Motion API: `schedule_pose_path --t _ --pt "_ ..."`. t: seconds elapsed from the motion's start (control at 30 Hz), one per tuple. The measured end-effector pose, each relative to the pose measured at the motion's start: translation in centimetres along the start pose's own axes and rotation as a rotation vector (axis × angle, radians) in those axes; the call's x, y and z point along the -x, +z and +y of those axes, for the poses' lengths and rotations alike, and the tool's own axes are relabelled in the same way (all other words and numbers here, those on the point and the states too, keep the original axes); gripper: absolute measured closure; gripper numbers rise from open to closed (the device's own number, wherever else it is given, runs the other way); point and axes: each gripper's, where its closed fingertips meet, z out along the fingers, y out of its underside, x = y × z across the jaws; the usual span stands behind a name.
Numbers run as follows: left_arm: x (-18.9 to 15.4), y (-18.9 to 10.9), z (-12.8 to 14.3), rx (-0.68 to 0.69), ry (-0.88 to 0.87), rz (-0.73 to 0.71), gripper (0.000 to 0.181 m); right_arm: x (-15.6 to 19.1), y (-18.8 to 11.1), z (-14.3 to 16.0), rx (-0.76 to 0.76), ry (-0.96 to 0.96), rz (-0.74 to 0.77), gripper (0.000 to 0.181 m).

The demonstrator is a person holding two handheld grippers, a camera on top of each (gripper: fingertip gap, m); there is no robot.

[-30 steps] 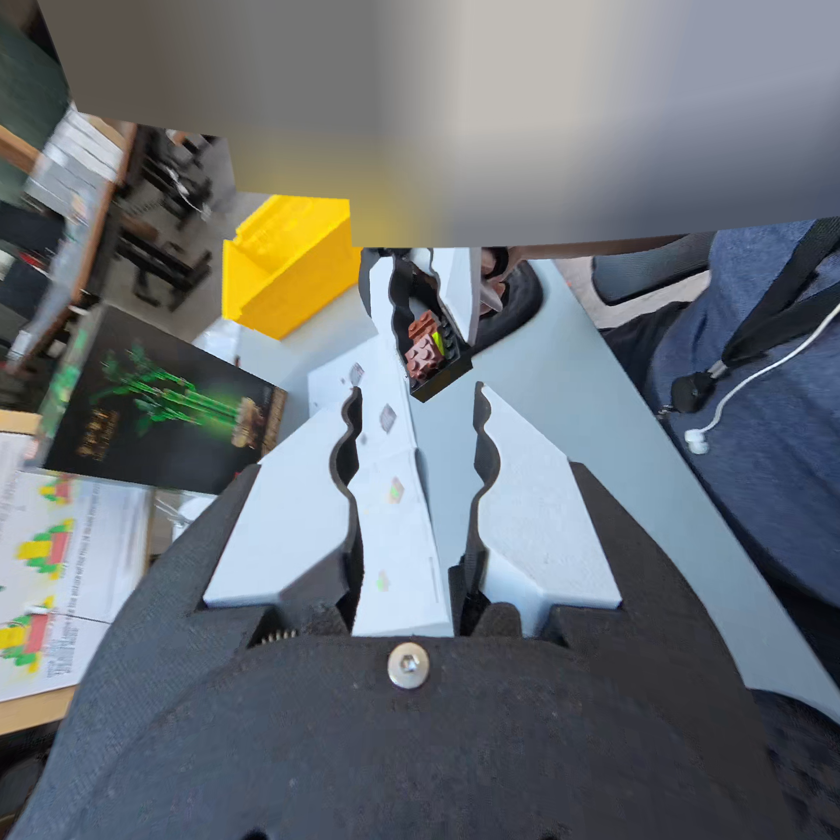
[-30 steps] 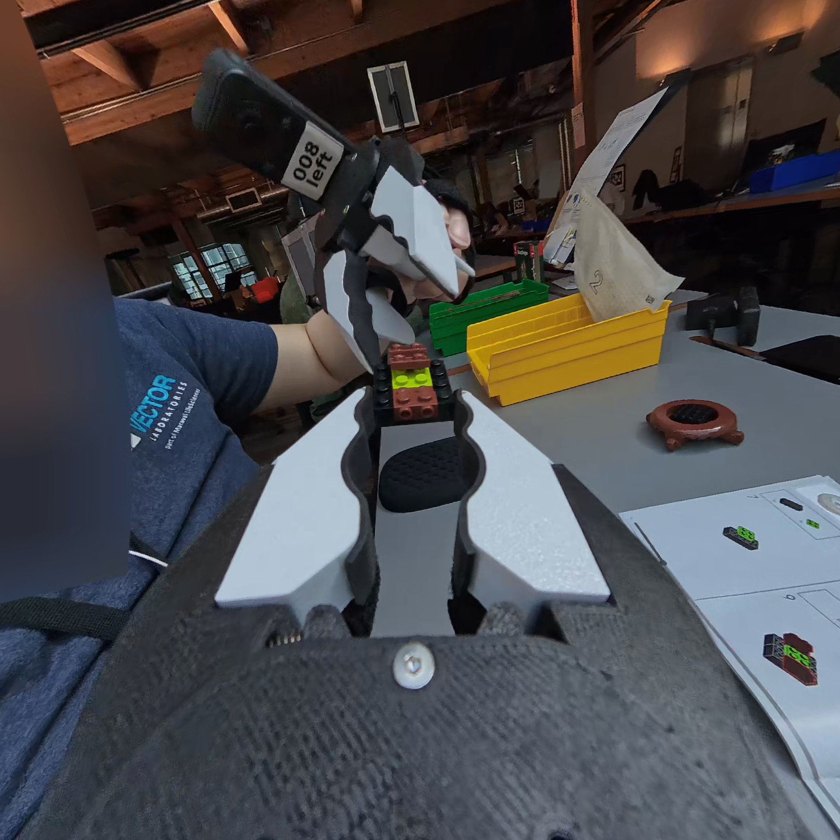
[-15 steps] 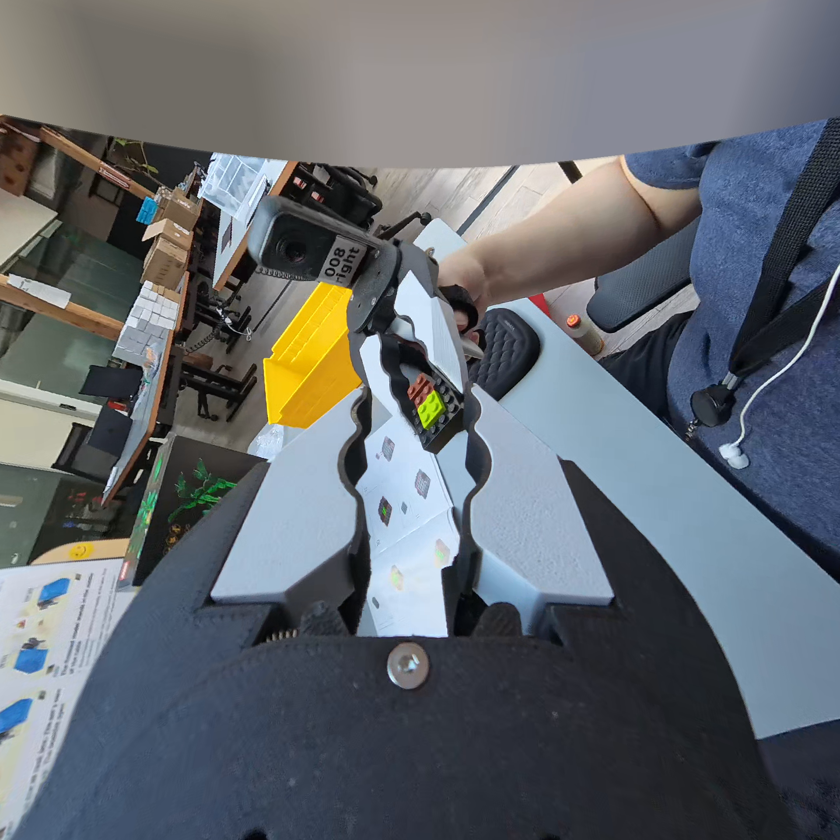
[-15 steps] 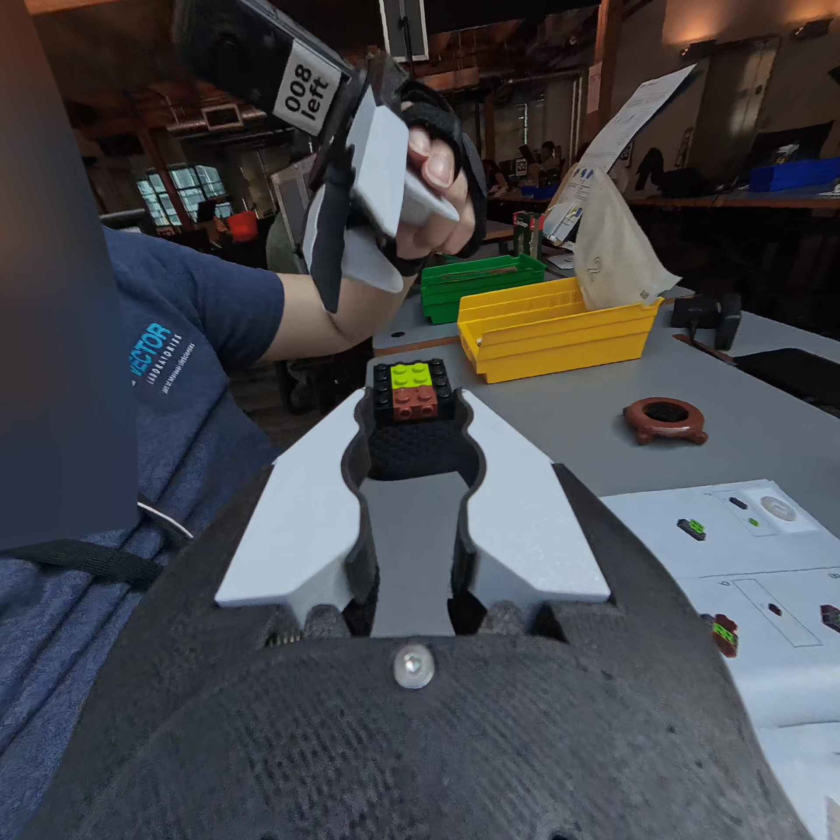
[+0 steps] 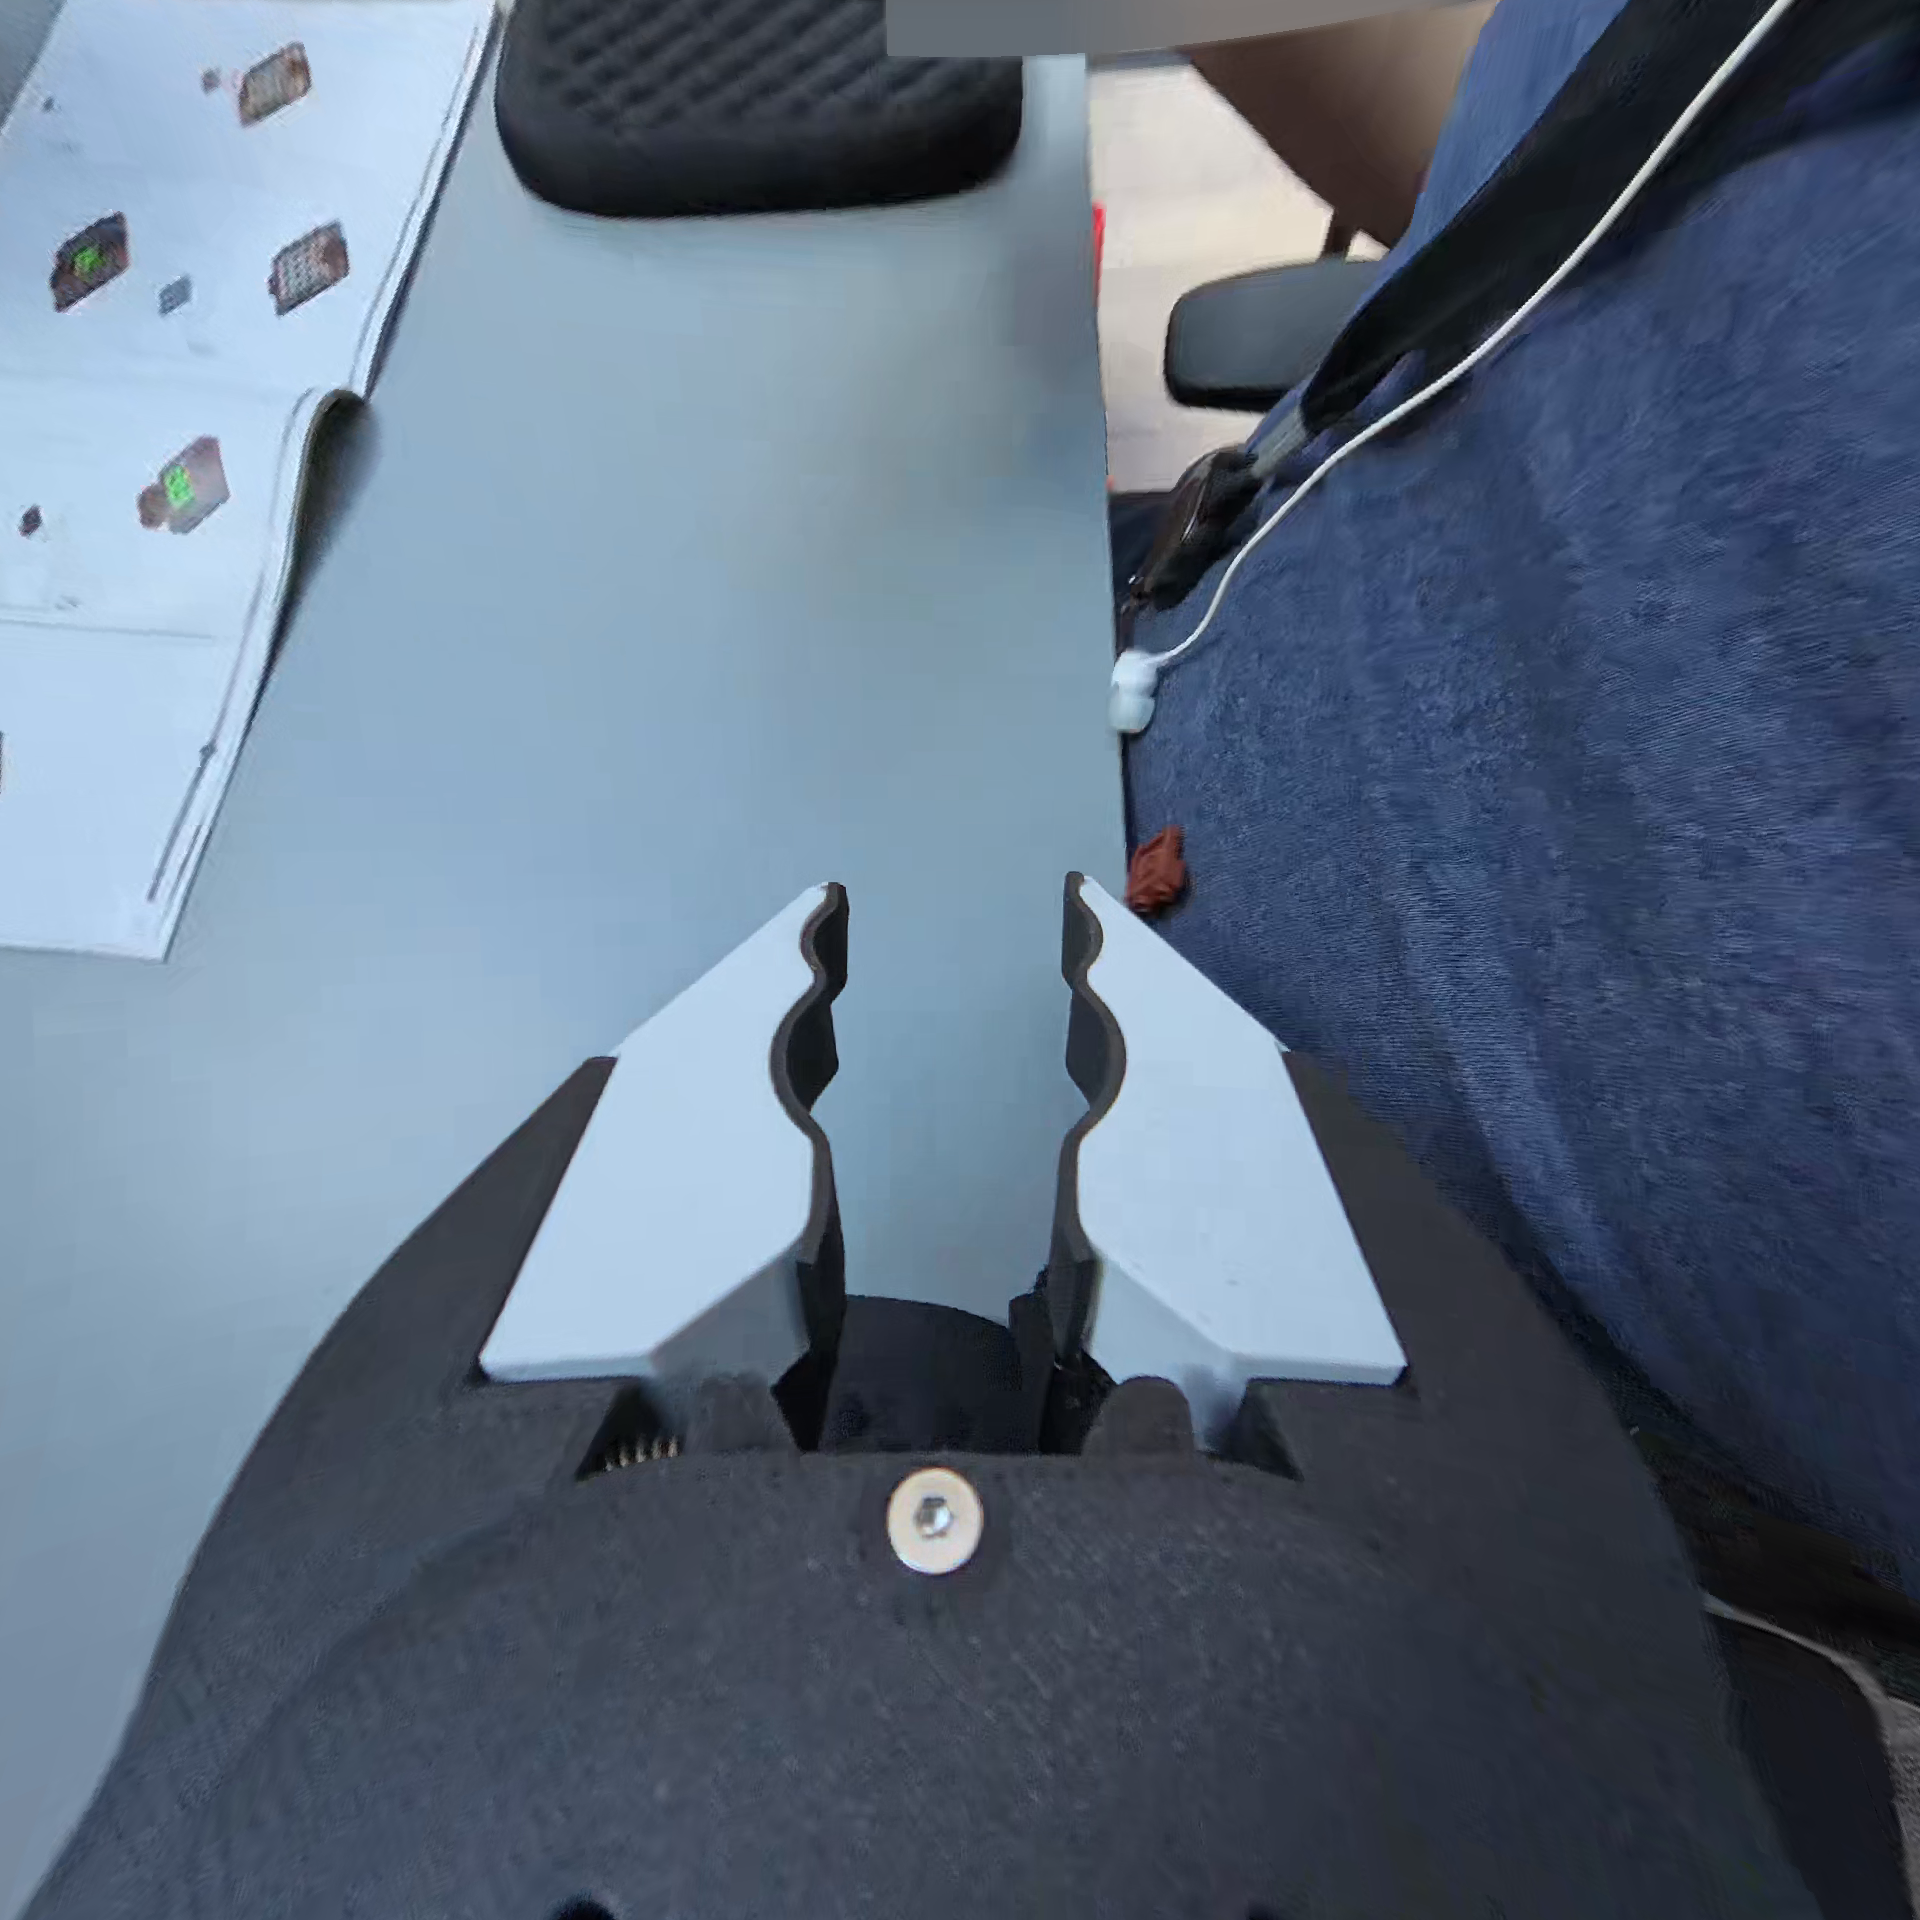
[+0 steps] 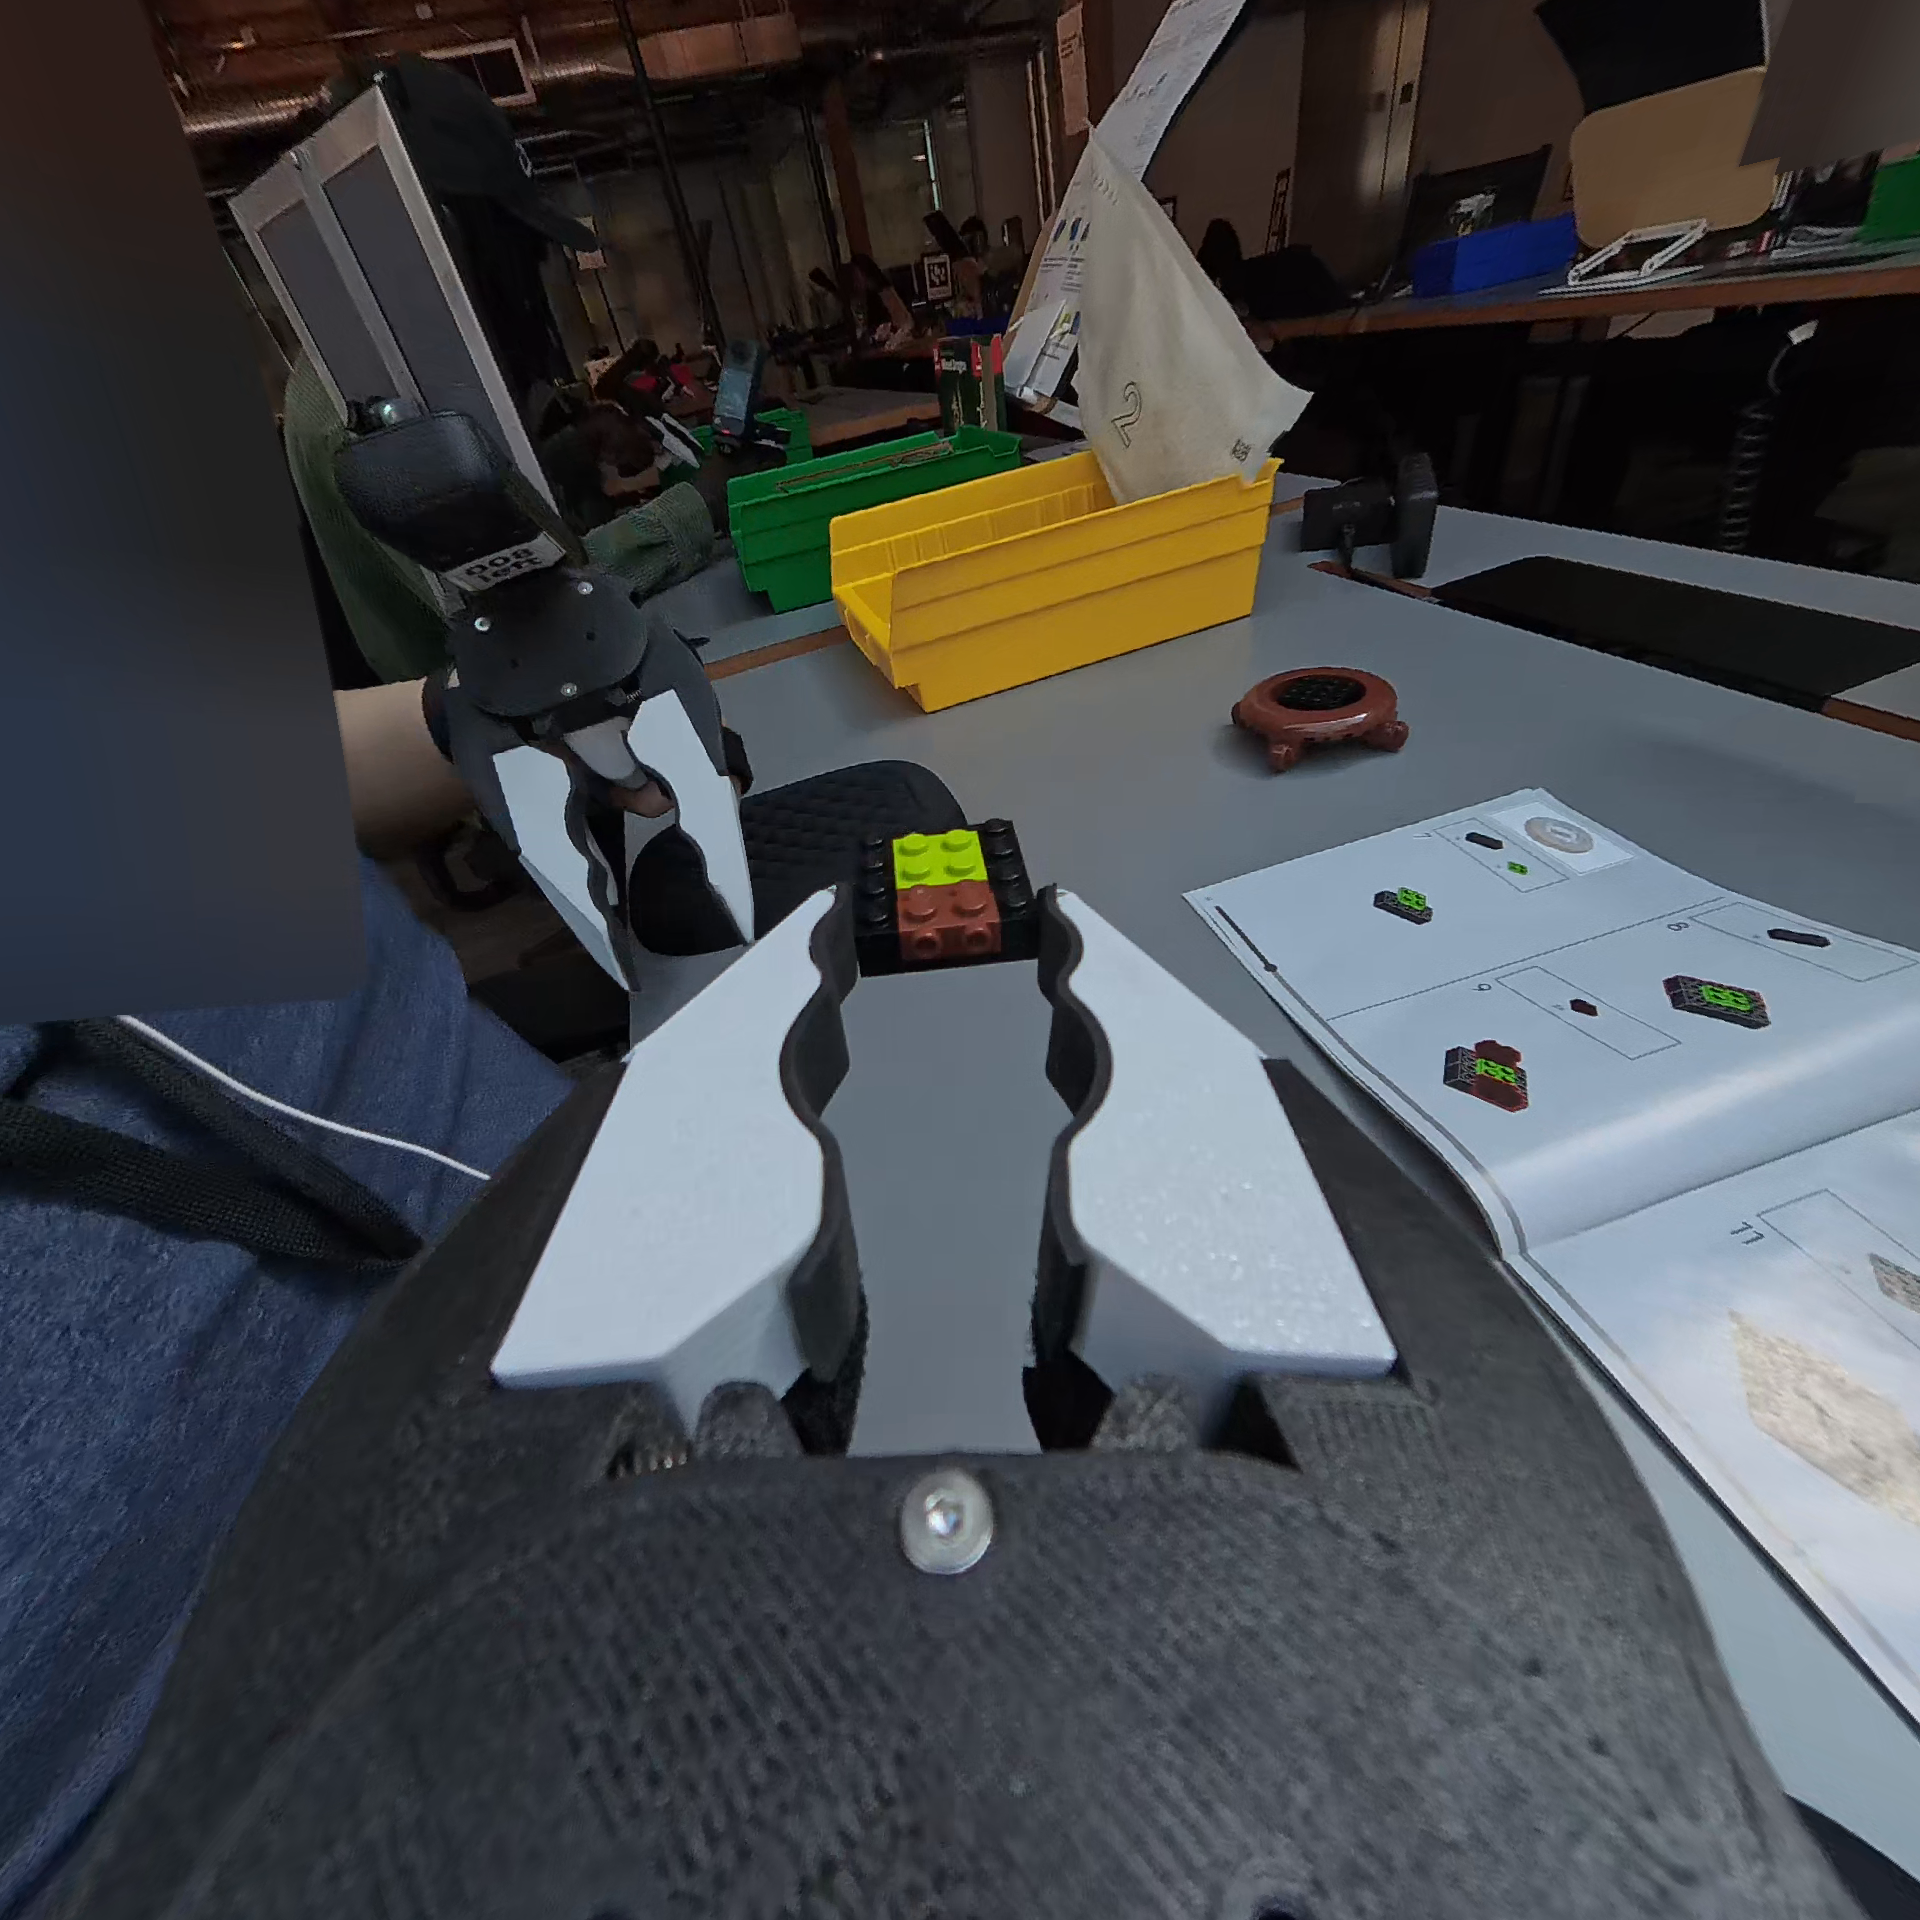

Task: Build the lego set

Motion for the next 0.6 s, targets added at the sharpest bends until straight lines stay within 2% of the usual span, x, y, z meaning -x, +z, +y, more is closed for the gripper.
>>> schedule_pose_path --t 0.07,0.13,0.27,0.4,0.5,0.6 --pt "0.2 0.5 1.0 0.029 0.050 -0.036 0.145 -0.1 0.3 0.1 0.011 -0.003 0.016 0.147" --pt "-1.0 1.2 0.9 -0.014 0.016 0.054 0.149 -0.2 0.4 -0.2 0.003 -0.006 0.026 0.147" --pt "-2.6 2.1 1.7 0.005 0.045 0.162 0.148 0.2 0.2 -0.4 0.007 -0.012 0.035 0.147" --pt "-3.4 2.6 1.6 -0.007 0.087 0.189 0.151 0.6 -0.1 0.0 0.027 -0.024 0.041 0.147" --pt "-3.4 3.6 2.4 0.058 0.095 0.171 0.155 0.9 -0.1 0.2 0.023 -0.019 0.037 0.147" --pt "-2.5 4.0 3.0 0.105 0.072 0.138 0.175 1.4 -0.3 0.2 0.013 -0.024 0.034 0.148"
